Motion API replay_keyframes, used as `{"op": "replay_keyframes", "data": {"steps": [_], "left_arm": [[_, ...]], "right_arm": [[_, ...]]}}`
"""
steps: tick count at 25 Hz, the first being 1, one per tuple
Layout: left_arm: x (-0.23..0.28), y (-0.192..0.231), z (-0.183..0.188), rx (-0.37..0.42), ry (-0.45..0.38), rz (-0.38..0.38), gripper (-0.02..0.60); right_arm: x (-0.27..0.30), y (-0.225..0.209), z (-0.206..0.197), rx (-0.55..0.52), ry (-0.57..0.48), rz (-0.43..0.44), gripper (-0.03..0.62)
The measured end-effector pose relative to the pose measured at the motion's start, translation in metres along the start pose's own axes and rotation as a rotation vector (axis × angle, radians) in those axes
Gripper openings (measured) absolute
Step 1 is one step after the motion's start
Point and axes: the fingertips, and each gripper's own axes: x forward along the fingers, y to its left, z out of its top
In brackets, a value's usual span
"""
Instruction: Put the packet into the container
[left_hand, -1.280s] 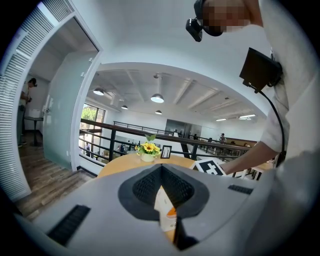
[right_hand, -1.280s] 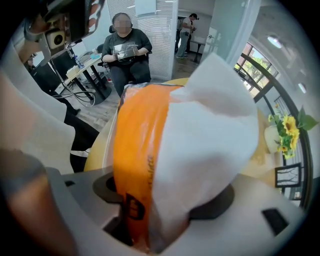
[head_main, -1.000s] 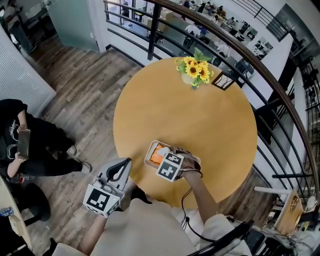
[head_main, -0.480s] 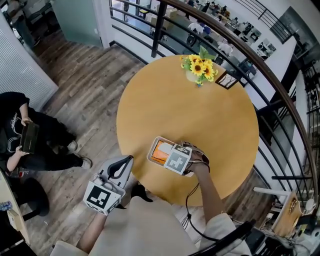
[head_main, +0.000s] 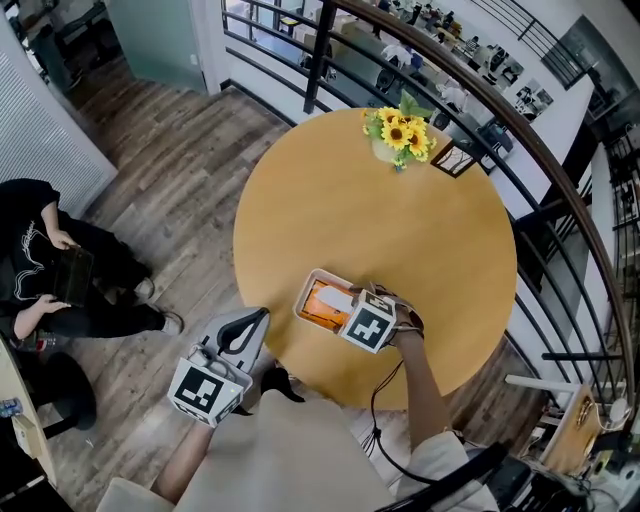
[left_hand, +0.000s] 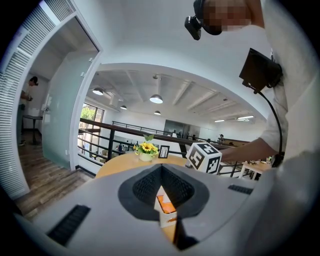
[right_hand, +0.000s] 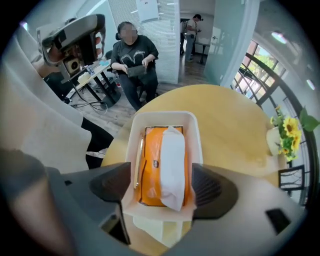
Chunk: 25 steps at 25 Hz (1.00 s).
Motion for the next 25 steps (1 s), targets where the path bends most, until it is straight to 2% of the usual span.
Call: {"op": "replay_keyframes", "data": {"steps": [1, 4, 5, 6, 7, 8, 10, 12, 17, 19, 22, 25], "left_arm": [[0.0, -0.001, 0.0, 0.0, 0.002, -0.002, 0.006], [0.002, -0.006, -0.001, 0.003, 0.002, -0.015, 0.006], [0.003, -0.008, -0.001, 0.004, -0.001, -0.021, 0.006], [0.004, -0.009, 0.001, 0.007, -0.004, -0.027, 0.005], [0.005, -0.011, 0.002, 0.011, -0.007, -0.032, 0.006], [0.006, -0.012, 0.004, 0.017, -0.008, -0.037, 0.006], [0.007, -0.014, 0.004, 0.027, -0.004, -0.043, 0.006], [0.007, -0.014, 0.003, 0.037, 0.006, -0.045, 0.006], [0.006, -0.014, 0.0, 0.055, 0.016, -0.053, 0.005], [0.006, -0.016, 0.003, 0.065, 0.012, -0.061, 0.005], [0.006, -0.016, 0.004, 0.075, 0.016, -0.069, 0.005], [0.009, -0.018, 0.0, 0.093, 0.028, -0.086, 0.005]], "right_arm": [[-0.002, -0.001, 0.001, 0.008, -0.035, -0.018, 0.382], [-0.01, -0.006, 0.007, 0.012, -0.152, -0.117, 0.252], [-0.012, -0.009, 0.01, 0.017, -0.189, -0.161, 0.16], [-0.013, -0.012, 0.012, 0.028, -0.222, -0.206, 0.105], [-0.014, -0.015, 0.013, 0.042, -0.25, -0.251, 0.077], [-0.015, -0.018, 0.014, 0.055, -0.274, -0.293, 0.015], [-0.018, -0.021, 0.016, 0.086, -0.317, -0.352, 0.006], [-0.025, -0.022, 0.022, 0.139, -0.388, -0.376, 0.006], [-0.05, -0.023, 0.041, 0.337, -0.676, -0.382, 0.006], [-0.055, -0.025, 0.039, 0.412, -0.707, -0.404, 0.006], [-0.058, -0.027, 0.03, 0.455, -0.684, -0.468, 0.006], [-0.068, -0.026, 0.025, 0.533, -0.754, -0.501, 0.006]]}}
